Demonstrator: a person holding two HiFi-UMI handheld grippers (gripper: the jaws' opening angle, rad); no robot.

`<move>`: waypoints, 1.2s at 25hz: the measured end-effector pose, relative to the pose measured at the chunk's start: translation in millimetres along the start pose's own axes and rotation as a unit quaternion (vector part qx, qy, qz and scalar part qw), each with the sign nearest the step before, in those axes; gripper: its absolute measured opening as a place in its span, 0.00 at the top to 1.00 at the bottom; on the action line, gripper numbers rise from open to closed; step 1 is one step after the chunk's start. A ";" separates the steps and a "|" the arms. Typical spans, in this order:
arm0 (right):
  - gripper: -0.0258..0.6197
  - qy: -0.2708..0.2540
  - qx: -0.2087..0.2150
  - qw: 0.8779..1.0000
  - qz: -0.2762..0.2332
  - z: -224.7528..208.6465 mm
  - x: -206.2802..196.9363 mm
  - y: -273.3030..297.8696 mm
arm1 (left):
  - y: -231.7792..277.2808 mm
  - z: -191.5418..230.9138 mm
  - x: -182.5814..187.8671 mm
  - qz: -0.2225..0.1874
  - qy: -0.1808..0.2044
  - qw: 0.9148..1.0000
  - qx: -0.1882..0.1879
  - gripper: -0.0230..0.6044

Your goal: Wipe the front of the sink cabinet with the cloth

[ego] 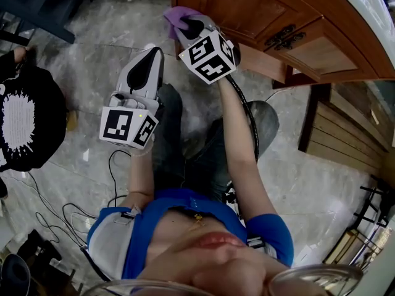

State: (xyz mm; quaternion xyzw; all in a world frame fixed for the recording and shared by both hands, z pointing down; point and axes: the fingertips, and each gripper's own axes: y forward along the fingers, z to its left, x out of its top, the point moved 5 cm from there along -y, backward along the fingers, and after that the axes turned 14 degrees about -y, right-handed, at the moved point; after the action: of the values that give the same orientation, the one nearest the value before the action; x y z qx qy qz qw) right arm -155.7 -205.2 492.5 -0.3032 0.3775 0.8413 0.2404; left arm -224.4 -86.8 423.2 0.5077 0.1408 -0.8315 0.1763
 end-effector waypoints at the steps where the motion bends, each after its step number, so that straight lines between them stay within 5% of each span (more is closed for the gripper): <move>1: 0.87 -0.001 -0.001 1.000 0.000 0.1 -0.3 0.0 | 0.2 0.0 -0.1 0.000 0.000 1.000 0.000 0.96; 30: 0.86 0.006 -0.027 0.998 0.054 -10.4 -39.9 -36.9 | 27.4 -13.3 -23.7 0.027 -0.022 0.998 -0.046 0.96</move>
State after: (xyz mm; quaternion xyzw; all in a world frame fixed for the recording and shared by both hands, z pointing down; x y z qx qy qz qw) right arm -100.9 -198.2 496.5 -0.2939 0.3718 0.8611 0.1841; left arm -191.9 -102.4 436.9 0.4840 0.1614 -0.8301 0.2249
